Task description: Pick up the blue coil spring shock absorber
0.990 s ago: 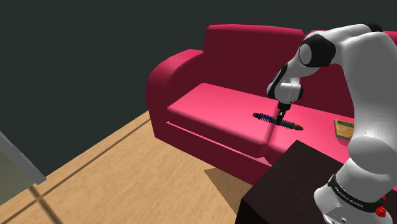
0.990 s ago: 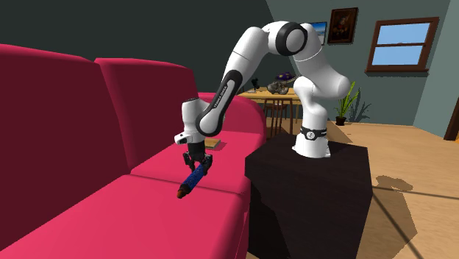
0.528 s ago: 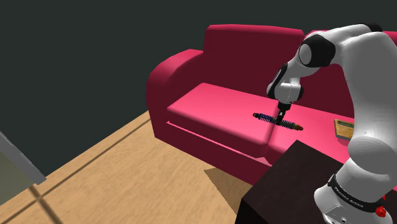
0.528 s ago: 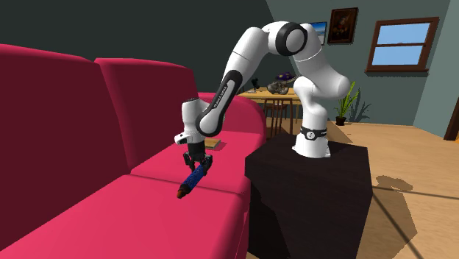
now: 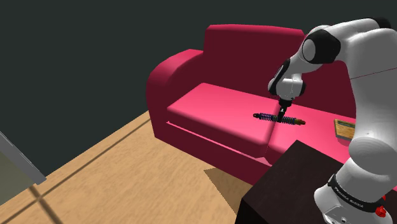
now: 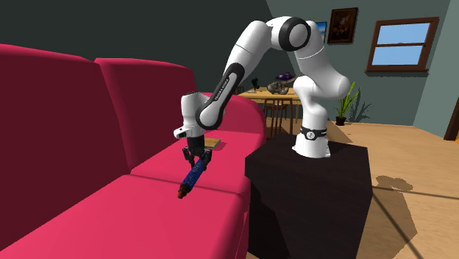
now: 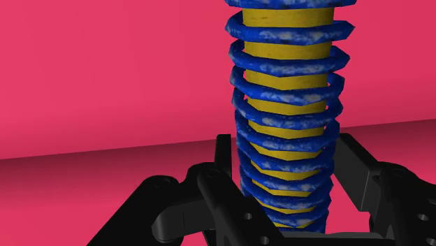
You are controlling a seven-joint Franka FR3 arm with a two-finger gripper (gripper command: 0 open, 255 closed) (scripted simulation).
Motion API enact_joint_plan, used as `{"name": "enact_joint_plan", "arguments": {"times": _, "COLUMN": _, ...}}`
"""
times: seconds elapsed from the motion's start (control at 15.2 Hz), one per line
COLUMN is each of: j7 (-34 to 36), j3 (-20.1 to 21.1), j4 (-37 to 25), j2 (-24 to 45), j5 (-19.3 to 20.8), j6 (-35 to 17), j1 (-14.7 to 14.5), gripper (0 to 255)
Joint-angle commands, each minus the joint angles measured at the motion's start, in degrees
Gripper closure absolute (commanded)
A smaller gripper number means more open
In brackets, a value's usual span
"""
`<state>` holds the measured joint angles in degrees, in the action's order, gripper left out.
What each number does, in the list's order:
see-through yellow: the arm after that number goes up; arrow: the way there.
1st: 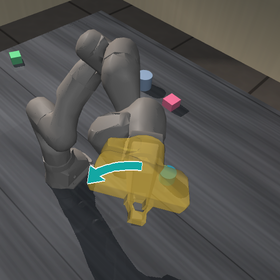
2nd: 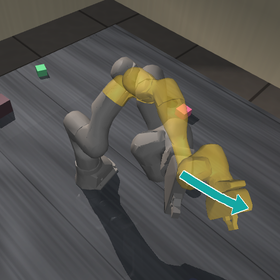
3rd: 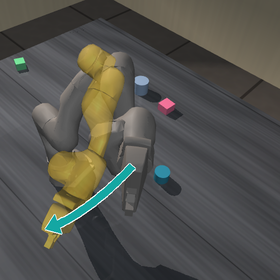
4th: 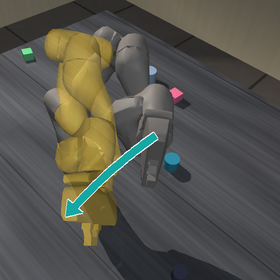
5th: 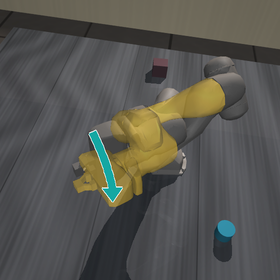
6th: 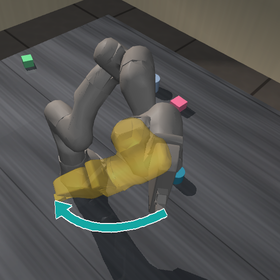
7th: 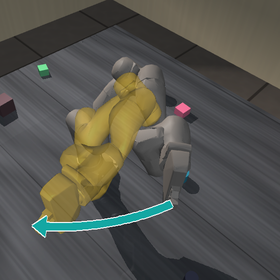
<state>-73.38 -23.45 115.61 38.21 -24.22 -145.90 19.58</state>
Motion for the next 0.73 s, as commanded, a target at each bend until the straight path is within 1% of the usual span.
{"name": "enact_joint_plan", "arguments": {"times": 0.0, "j7": 0.37, "j3": -0.68, "j4": 0.58, "j2": -1.36, "j5": 0.62, "j6": 0.77, "j1": -0.54, "gripper": 255}}
{"name": "enact_joint_plan", "arguments": {"times": 0.53, "j7": 2.23, "j3": -3.52, "j4": 1.83, "j2": -6.59, "j5": 3.62, "j6": 4.62, "j1": -2.7, "gripper": 255}}
{"name": "enact_joint_plan", "arguments": {"times": 0.66, "j7": 2.27, "j3": -3.57, "j4": 1.85, "j2": -6.69, "j5": 3.69, "j6": 4.69, "j1": -2.73, "gripper": 255}}
